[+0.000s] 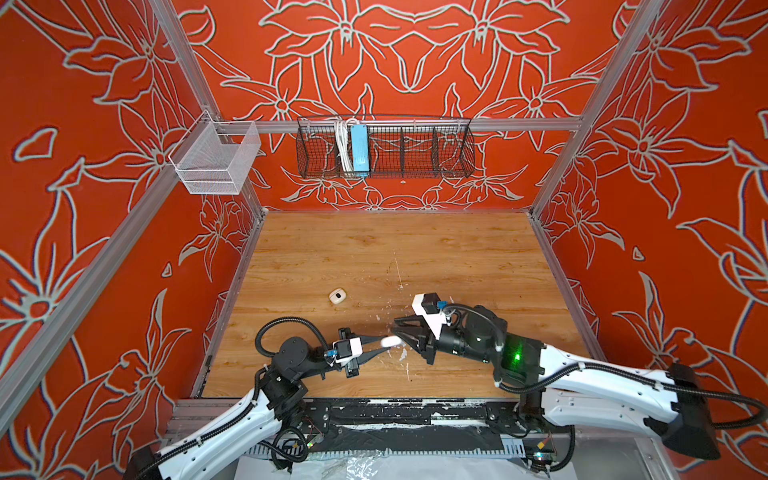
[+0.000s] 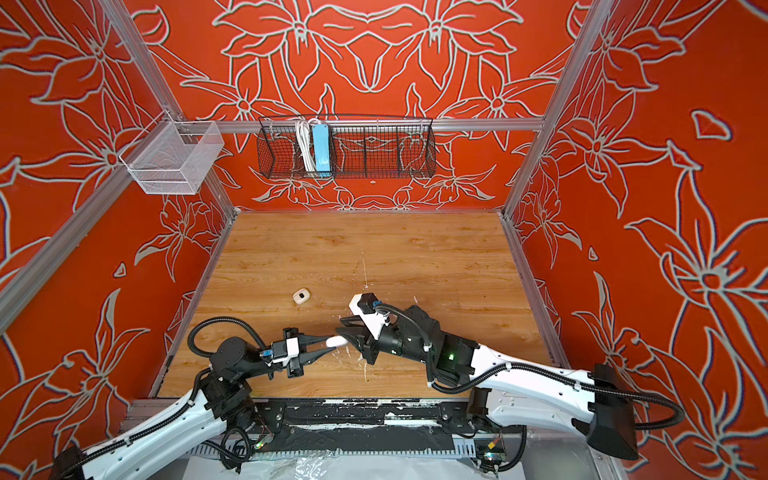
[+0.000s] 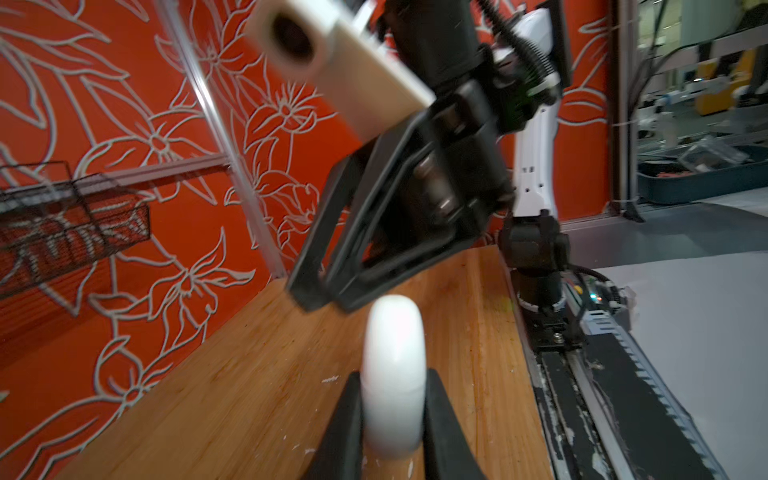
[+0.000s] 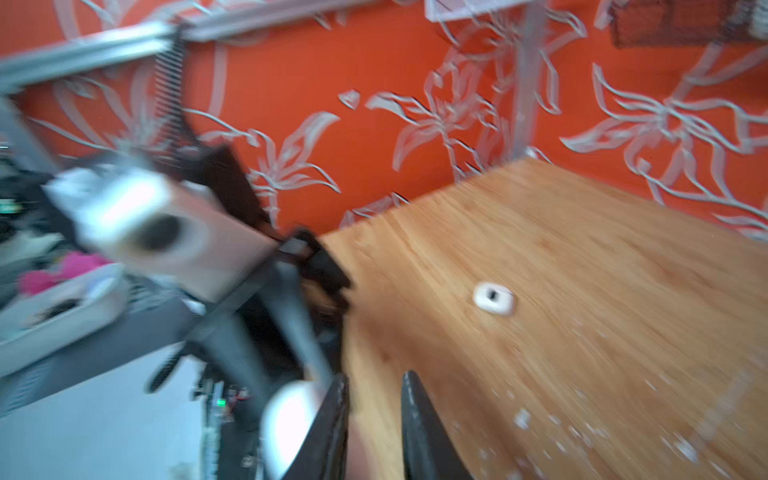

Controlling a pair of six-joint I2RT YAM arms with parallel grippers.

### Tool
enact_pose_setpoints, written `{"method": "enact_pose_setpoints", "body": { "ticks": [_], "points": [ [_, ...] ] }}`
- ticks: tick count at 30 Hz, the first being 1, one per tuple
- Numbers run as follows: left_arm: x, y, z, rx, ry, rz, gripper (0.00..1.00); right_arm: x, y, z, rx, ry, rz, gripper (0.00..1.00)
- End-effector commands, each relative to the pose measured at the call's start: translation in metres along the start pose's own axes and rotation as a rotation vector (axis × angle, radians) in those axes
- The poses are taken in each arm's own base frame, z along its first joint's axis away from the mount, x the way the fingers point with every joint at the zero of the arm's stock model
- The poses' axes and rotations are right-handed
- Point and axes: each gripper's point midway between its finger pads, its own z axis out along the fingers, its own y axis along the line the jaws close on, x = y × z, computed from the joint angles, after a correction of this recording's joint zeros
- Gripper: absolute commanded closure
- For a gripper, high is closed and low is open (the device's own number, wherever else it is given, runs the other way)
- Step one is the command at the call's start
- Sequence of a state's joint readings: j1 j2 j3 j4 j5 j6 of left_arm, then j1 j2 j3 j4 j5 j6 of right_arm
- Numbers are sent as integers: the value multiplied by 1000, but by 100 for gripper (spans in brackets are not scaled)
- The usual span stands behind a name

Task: Insert the wireless bluetooth earbuds into the charging case

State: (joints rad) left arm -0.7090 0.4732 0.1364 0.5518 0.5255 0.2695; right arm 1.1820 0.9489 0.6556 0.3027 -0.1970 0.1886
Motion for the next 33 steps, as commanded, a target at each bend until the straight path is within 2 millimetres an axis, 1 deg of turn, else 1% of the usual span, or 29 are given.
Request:
{"method": "enact_pose_setpoints", "body": {
  "ticks": [1,5,9,11,13,14,16,18,19,21,23,25,27,28,29,30,31,32,33],
  "points": [
    [2,19,0,-96,31,7,100,-7,41,-2,-188,-27,-48,75],
    [2,20,0,-98,33,7,100,2,38,4,-165,8,-49,75],
    [3,21,0,-103,37,4,100,-1,27,2,-90,2,-48,75],
    [3,22,1,-109,37,0,100,-6,8,-4,27,-24,-33,73],
    [3,25,1,-125,46,-13,100,-8,-17,-14,173,-50,-15,68],
    [4,28,0,-141,55,-22,100,-9,-28,-18,240,-58,-2,67],
    [8,38,0,-191,83,-56,100,-7,-53,-29,388,-57,24,67],
    [12,51,0,-260,119,-97,100,-3,-81,-43,564,-57,55,64],
    [16,56,0,-289,140,-121,100,0,-93,-50,643,-54,71,63],
    [25,69,1,-353,188,-173,100,7,-121,-67,809,-36,121,56],
    [37,79,5,-400,249,-226,100,19,-144,-81,914,10,189,54],
    [51,87,11,-422,311,-286,100,32,-162,-89,969,58,263,50],
    [66,90,20,-412,375,-350,100,41,-174,-94,1005,90,318,43],
    [73,93,23,-419,402,-381,100,44,-177,-96,1022,100,328,36],
    [82,101,23,-460,436,-424,100,46,-180,-99,1042,104,338,22],
    [90,112,21,-522,464,-484,100,48,-182,-102,1066,103,347,13],
    [108,118,20,-559,521,-549,100,49,-184,-105,1085,98,354,6],
    [118,124,19,-587,560,-614,100,50,-186,-109,1106,88,359,2],
    [128,132,18,-626,591,-675,100,49,-187,-112,1123,76,361,2]
  ]
}}
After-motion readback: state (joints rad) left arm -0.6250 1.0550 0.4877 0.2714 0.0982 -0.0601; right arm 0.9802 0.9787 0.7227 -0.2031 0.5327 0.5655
